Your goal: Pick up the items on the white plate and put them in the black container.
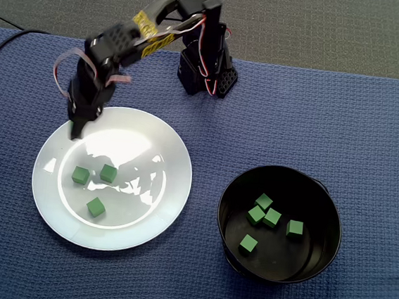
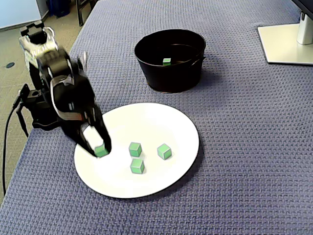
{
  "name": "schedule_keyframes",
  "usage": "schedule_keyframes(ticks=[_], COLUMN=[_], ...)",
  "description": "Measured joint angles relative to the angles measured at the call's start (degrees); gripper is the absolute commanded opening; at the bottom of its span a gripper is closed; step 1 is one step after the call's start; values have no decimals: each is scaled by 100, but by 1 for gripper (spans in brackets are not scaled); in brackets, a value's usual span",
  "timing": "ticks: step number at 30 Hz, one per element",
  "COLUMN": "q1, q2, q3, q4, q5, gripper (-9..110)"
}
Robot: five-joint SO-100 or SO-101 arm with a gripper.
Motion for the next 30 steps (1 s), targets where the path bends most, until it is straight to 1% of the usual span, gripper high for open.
schedule_keyframes(ticks=[4,8,11,15,19,22,25,30], q1=[-211,-817,-1652,-3217,-4667,-5634,-6267,-6820], q2=[659,1072,1116,1125,1107,923,598,-97], q3=[-1371,-2874,-4061,-5080,-5186,-4808,-4148,-2971], q4=[782,1485,2057,2355,2373,2373,2329,1881], q5=[387,958,1380,1995,2689,3111,3542,4175], gripper=[0,0,0,0,0,0,0,0])
